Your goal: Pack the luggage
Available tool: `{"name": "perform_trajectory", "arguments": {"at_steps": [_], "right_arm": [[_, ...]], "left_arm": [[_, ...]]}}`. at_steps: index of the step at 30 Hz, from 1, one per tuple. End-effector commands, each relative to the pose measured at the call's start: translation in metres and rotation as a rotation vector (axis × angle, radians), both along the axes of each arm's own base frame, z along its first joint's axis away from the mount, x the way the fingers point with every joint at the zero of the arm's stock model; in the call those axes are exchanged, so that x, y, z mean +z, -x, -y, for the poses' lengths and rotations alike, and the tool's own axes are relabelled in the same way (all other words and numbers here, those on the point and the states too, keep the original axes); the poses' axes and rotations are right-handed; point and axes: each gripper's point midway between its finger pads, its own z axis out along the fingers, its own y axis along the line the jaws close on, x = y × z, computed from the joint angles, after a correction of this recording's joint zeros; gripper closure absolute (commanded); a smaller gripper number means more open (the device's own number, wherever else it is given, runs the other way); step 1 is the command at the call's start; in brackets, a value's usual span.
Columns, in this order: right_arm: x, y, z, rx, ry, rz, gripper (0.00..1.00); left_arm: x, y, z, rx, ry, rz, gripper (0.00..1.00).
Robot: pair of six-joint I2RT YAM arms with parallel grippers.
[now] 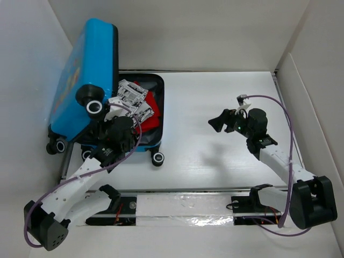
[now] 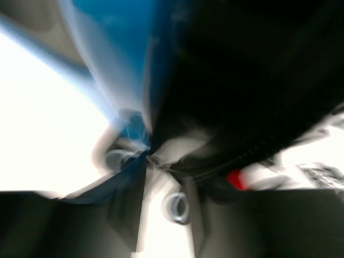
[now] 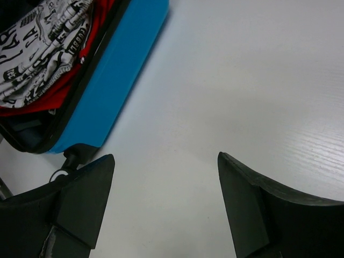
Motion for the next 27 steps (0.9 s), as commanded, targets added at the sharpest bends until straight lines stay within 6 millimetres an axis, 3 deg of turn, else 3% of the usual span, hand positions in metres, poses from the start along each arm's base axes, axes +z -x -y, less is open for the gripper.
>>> {"name": "perform_trajectory", "arguments": {"at_steps": [1, 2, 3, 5, 7, 8, 10, 11, 13, 14, 17, 19, 21, 22, 23, 24, 25, 26, 27], "right_arm": [[0.03, -0.01, -0.002, -0.004, -0.001, 0.095, 0.17], [0.03, -0.011, 0.0, -0.016, 0.003, 0.096, 0.16], [0.03, -0.011, 0.001, -0.023, 0.005, 0.099, 0.16], [0.029, -0.013, 0.004, -0.042, 0.014, 0.095, 0.17], [0.03, -0.014, 0.007, -0.06, 0.018, 0.1, 0.17], [0.029, -0.015, 0.01, -0.08, 0.025, 0.099, 0.17], [0.027, -0.016, 0.011, -0.086, 0.026, 0.095, 0.18], [0.025, -0.018, 0.012, -0.092, 0.03, 0.09, 0.19], [0.022, -0.02, 0.012, -0.099, 0.034, 0.082, 0.2], [0.018, -0.022, 0.013, -0.104, 0.04, 0.071, 0.2], [0.015, -0.025, 0.015, -0.117, 0.049, 0.065, 0.2], [0.014, -0.025, 0.016, -0.126, 0.052, 0.066, 0.21], [0.014, -0.025, 0.014, -0.122, 0.054, 0.067, 0.26], [0.013, -0.026, 0.014, -0.124, 0.058, 0.067, 0.31], [0.012, -0.026, 0.015, -0.125, 0.062, 0.066, 0.38], [0.012, -0.026, 0.01, -0.111, 0.064, 0.067, 0.54], [0.012, -0.026, 0.01, -0.107, 0.071, 0.066, 0.66], [0.011, -0.024, 0.007, -0.095, 0.075, 0.064, 0.89], [0.011, -0.025, 0.007, -0.094, 0.081, 0.065, 0.97]], "left_arm": [[-0.015, -0.021, 0.055, -0.331, 0.23, -0.032, 0.65], [-0.013, -0.029, 0.093, -0.553, 0.318, -0.084, 0.49], [-0.02, -0.025, 0.113, -0.676, 0.343, -0.164, 0.44], [-0.006, -0.012, 0.172, -1.021, 0.439, -0.23, 0.29], [0.001, 0.006, 0.195, -1.155, 0.491, -0.284, 0.3], [0.016, 0.018, 0.212, -1.269, 0.531, -0.296, 0.31], [0.024, 0.034, 0.224, -1.367, 0.563, -0.336, 0.33], [0.037, 0.056, 0.248, -1.535, 0.622, -0.375, 0.34], [0.037, 0.082, 0.266, -1.68, 0.684, -0.486, 0.35], [0.043, 0.109, 0.281, -1.837, 0.739, -0.556, 0.35], [0.045, 0.137, 0.295, -2.033, 0.773, -0.653, 0.36], [0.062, 0.129, 0.301, -2.061, 0.75, -0.553, 0.37], [0.091, 0.097, 0.301, -1.995, 0.696, -0.349, 0.39], [0.1, 0.072, 0.295, -1.875, 0.748, -0.271, 0.39], [0.114, 0.033, 0.276, -1.668, 0.741, -0.139, 0.44], [0.129, 0.011, 0.264, -1.575, 0.742, -0.046, 0.46], [0.13, -0.017, 0.25, -1.449, 0.745, -0.002, 0.46], [0.145, -0.054, 0.205, -1.2, 0.769, 0.129, 0.52], [0.146, -0.072, 0.182, -1.086, 0.783, 0.162, 0.56]]}}
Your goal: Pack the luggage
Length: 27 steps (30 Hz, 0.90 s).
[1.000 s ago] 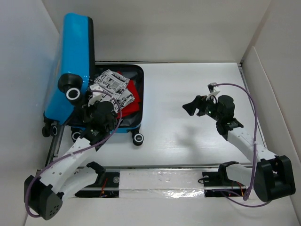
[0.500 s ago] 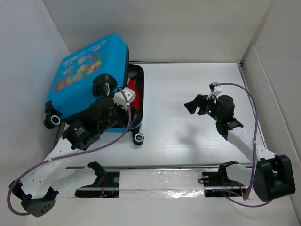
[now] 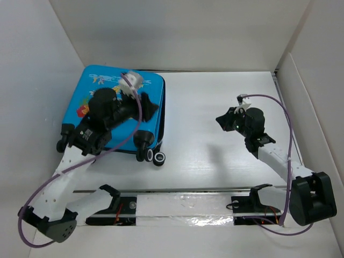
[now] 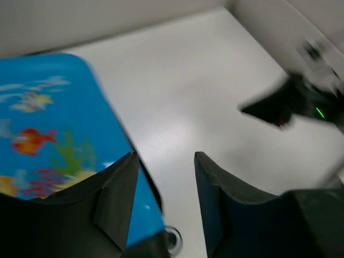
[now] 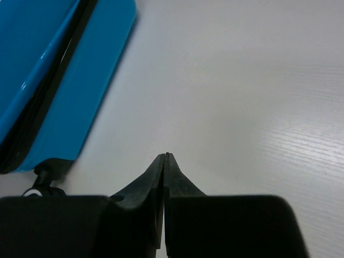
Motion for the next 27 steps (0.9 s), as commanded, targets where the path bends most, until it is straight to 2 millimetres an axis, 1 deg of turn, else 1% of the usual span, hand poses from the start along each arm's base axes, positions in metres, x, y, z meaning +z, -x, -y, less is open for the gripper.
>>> {"name": "perform_trajectory", "arguments": {"at_steps": [1, 2, 3, 4, 5, 6, 7, 8, 9, 10, 11, 12, 13, 14, 15, 16, 17, 18, 19, 20, 21, 22, 23, 24, 25, 26, 27], "right_arm": [[0.025, -0.008, -0.011, 0.03, 0.021, 0.076, 1.0], [0.025, -0.008, -0.013, 0.033, 0.03, 0.077, 1.0], [0.024, -0.005, -0.018, 0.047, 0.041, 0.072, 1.0], [0.024, -0.005, -0.02, 0.05, 0.05, 0.073, 1.0], [0.024, -0.006, -0.021, 0.047, 0.068, 0.074, 1.0], [0.025, -0.004, -0.026, 0.059, 0.073, 0.077, 1.0], [0.025, -0.005, -0.026, 0.057, 0.078, 0.078, 1.0], [0.025, -0.003, -0.031, 0.074, 0.083, 0.077, 1.0], [0.026, -0.004, -0.031, 0.075, 0.084, 0.079, 1.0], [0.026, -0.002, -0.035, 0.086, 0.084, 0.081, 1.0], [0.027, -0.001, -0.037, 0.093, 0.088, 0.085, 1.0], [0.026, -0.002, -0.037, 0.092, 0.091, 0.083, 1.0], [0.026, -0.001, -0.04, 0.098, 0.092, 0.082, 1.0], [0.024, -0.002, -0.041, 0.102, 0.092, 0.079, 1.0], [0.022, 0.0, -0.046, 0.119, 0.093, 0.071, 1.0], [0.024, -0.001, -0.048, 0.123, 0.091, 0.072, 1.0], [0.024, 0.001, -0.052, 0.139, 0.092, 0.072, 1.0], [0.024, 0.001, -0.052, 0.139, 0.092, 0.072, 1.0], [0.026, 0.003, -0.055, 0.147, 0.092, 0.078, 1.0], [0.025, 0.002, -0.054, 0.143, 0.094, 0.077, 1.0], [0.026, 0.002, -0.054, 0.141, 0.093, 0.08, 1.0], [0.026, 0.002, -0.054, 0.139, 0.092, 0.081, 1.0], [0.027, 0.002, -0.054, 0.139, 0.092, 0.082, 1.0], [0.026, 0.003, -0.054, 0.139, 0.092, 0.081, 1.0], [0.027, 0.002, -0.054, 0.139, 0.092, 0.082, 1.0], [0.027, 0.002, -0.053, 0.136, 0.091, 0.083, 1.0], [0.026, 0.002, -0.053, 0.136, 0.092, 0.08, 1.0]], "left_arm": [[0.054, -0.1, -0.088, 0.568, 0.147, 0.085, 0.58], [0.061, -0.12, -0.134, 0.708, 0.165, 0.094, 0.66], [0.062, -0.132, -0.156, 0.778, 0.19, 0.096, 0.73], [0.057, -0.144, -0.177, 0.833, 0.207, 0.084, 0.78], [0.045, -0.162, -0.199, 0.905, 0.202, 0.056, 0.85], [0.037, -0.17, -0.224, 0.999, 0.191, 0.033, 0.88], [0.032, -0.18, -0.236, 1.06, 0.159, 0.029, 0.91], [0.017, -0.195, -0.256, 1.167, 0.106, 0.017, 0.95], [0.013, -0.201, -0.274, 1.22, 0.105, 0.019, 0.95], [0.007, -0.207, -0.286, 1.25, 0.111, 0.006, 0.95], [-0.005, -0.218, -0.297, 1.265, 0.119, -0.022, 0.94], [-0.005, -0.222, -0.31, 1.29, 0.147, -0.013, 0.93], [-0.007, -0.221, -0.335, 1.342, 0.163, -0.007, 0.93], [-0.012, -0.225, -0.348, 1.369, 0.151, -0.008, 0.92], [-0.014, -0.222, -0.365, 1.434, 0.118, -0.002, 0.91], [-0.019, -0.218, -0.386, 1.486, 0.057, -0.007, 0.91], [-0.029, -0.223, -0.398, 1.521, 0.021, -0.029, 0.91], [-0.038, -0.219, -0.411, 1.554, -0.009, -0.051, 0.91], [-0.046, -0.218, -0.418, 1.569, -0.026, -0.07, 0.91], [-0.063, -0.22, -0.427, 1.583, -0.07, -0.111, 0.91], [-0.07, -0.219, -0.433, 1.595, -0.095, -0.132, 0.92], [-0.076, -0.22, -0.435, 1.6, -0.116, -0.152, 0.92], [-0.089, -0.223, -0.438, 1.602, -0.141, -0.179, 0.92], [-0.094, -0.221, -0.443, 1.612, -0.147, -0.193, 0.92], [-0.102, -0.221, -0.443, 1.607, -0.157, -0.21, 0.92], [-0.118, -0.222, -0.441, 1.584, -0.186, -0.247, 0.92], [-0.128, -0.222, -0.441, 1.576, -0.199, -0.275, 0.92]]}}
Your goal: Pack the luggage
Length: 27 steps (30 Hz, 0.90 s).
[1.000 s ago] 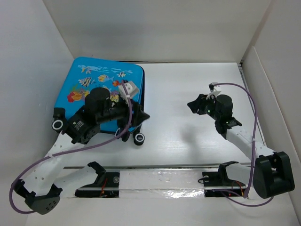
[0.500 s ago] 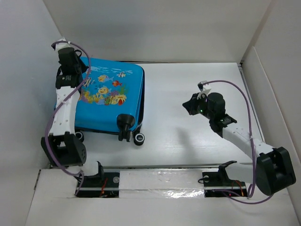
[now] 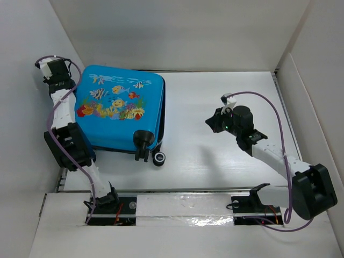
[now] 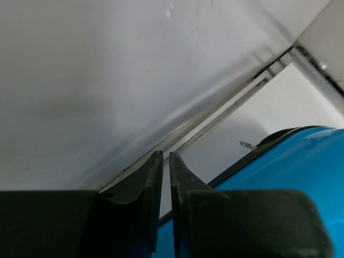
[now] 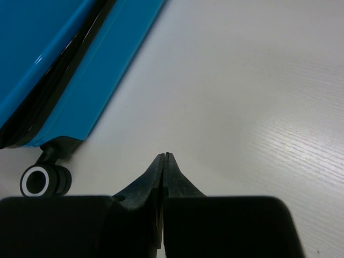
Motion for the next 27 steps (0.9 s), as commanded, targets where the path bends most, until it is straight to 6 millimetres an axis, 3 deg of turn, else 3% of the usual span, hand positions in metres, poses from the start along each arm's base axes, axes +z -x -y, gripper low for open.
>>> {"name": "perform_trajectory", "arguments": {"at_steps": [1, 4, 5, 8, 10, 11, 13, 14, 15, 16, 17, 18, 21, 23, 24, 26, 27], "right_arm": [[0.028, -0.009, -0.004, -0.001, -0.015, 0.078, 1.0], [0.029, -0.008, -0.004, 0.0, -0.017, 0.078, 1.0], [0.03, -0.008, -0.004, 0.0, -0.02, 0.08, 1.0], [0.035, -0.007, 0.002, -0.021, -0.022, 0.096, 1.0], [0.036, -0.01, 0.013, -0.063, -0.018, 0.105, 1.0], [0.037, -0.013, 0.021, -0.09, -0.015, 0.107, 1.0], [0.038, -0.016, 0.037, -0.148, 0.0, 0.107, 0.98], [0.038, -0.017, 0.046, -0.181, 0.011, 0.105, 0.97], [0.035, -0.021, 0.061, -0.247, 0.028, 0.098, 0.94], [0.035, -0.022, 0.068, -0.273, 0.029, 0.103, 0.9], [0.031, -0.022, 0.073, -0.294, 0.034, 0.101, 0.86], [0.032, -0.024, 0.076, -0.303, 0.031, 0.104, 0.81], [0.025, -0.029, 0.08, -0.302, 0.038, 0.079, 0.78], [0.022, -0.03, 0.082, -0.314, 0.051, 0.066, 0.76], [0.018, -0.033, 0.088, -0.337, 0.061, 0.054, 0.73], [0.017, -0.034, 0.093, -0.353, 0.073, 0.051, 0.71], [0.015, -0.034, 0.095, -0.361, 0.08, 0.045, 0.7]], "left_arm": [[-0.017, 0.001, -0.001, -0.012, -0.009, -0.079, 0.93], [-0.064, -0.001, 0.014, -0.082, 0.085, -0.17, 0.97], [-0.092, 0.003, 0.026, -0.11, 0.126, -0.218, 0.99], [-0.14, 0.015, 0.062, -0.176, 0.281, -0.244, 1.0], [-0.146, 0.011, 0.082, -0.221, 0.337, -0.182, 1.0], [-0.157, 0.023, 0.107, -0.253, 0.419, -0.16, 1.0], [-0.155, 0.02, 0.134, -0.319, 0.498, -0.046, 1.0], [-0.142, 0.019, 0.149, -0.327, 0.551, 0.035, 1.0], [-0.152, 0.028, 0.169, -0.359, 0.611, 0.053, 1.0], [-0.149, 0.03, 0.178, -0.364, 0.641, 0.079, 1.0], [-0.135, 0.031, 0.185, -0.377, 0.654, 0.128, 1.0], [-0.136, 0.036, 0.203, -0.394, 0.697, 0.158, 1.0], [-0.121, 0.05, 0.229, -0.431, 0.696, 0.202, 1.0], [-0.099, 0.056, 0.244, -0.47, 0.684, 0.277, 1.0], [-0.109, 0.068, 0.251, -0.471, 0.698, 0.266, 1.0], [-0.092, 0.077, 0.277, -0.546, 0.711, 0.331, 1.0], [-0.103, 0.089, 0.287, -0.568, 0.73, 0.315, 1.0]]}}
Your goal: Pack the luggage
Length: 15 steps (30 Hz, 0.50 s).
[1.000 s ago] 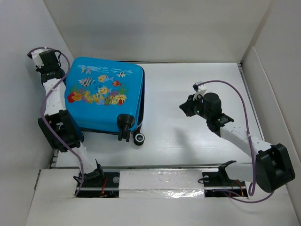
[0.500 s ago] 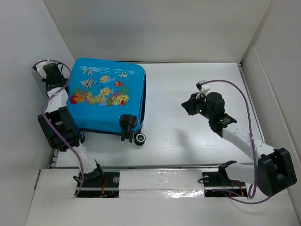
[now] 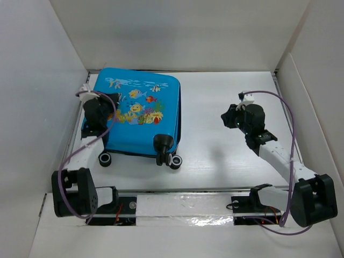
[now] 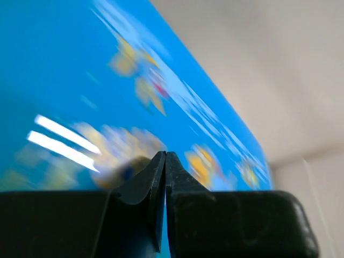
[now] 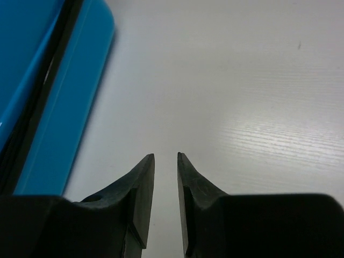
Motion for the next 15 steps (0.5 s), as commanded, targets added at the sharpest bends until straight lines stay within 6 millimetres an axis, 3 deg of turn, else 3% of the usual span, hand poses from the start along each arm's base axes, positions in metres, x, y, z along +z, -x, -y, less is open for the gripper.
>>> {"name": "perform_trajectory", "arguments": {"at_steps": [1, 2, 4, 7, 11, 12, 14, 15], "right_arm": [[0.009, -0.008, 0.013, -0.052, 0.028, 0.023, 0.7], [0.009, -0.008, 0.017, -0.064, 0.032, 0.023, 0.68], [0.007, -0.009, 0.022, -0.08, 0.037, 0.017, 0.66], [0.006, -0.01, 0.02, -0.07, 0.036, 0.012, 0.65], [0.01, -0.011, -0.007, 0.024, -0.009, 0.016, 0.65], [0.017, -0.013, -0.014, 0.038, -0.01, 0.03, 0.68], [0.019, -0.012, -0.031, 0.073, 0.006, 0.029, 0.71], [0.024, -0.014, -0.034, 0.074, 0.013, 0.035, 0.72]], "left_arm": [[-0.089, 0.052, 0.065, -0.191, 0.147, -0.263, 1.0], [-0.079, 0.06, 0.083, -0.241, 0.154, -0.229, 1.0], [-0.08, 0.071, 0.101, -0.299, 0.157, -0.211, 1.0], [-0.062, 0.079, 0.11, -0.345, 0.157, -0.153, 0.98], [0.005, 0.071, 0.086, -0.214, 0.087, 0.007, 0.91], [0.038, 0.062, 0.073, -0.148, 0.045, 0.072, 0.82], [0.05, 0.05, 0.057, -0.061, 0.001, 0.049, 0.76], [0.079, 0.041, 0.045, -0.004, -0.014, 0.083, 0.73]]}}
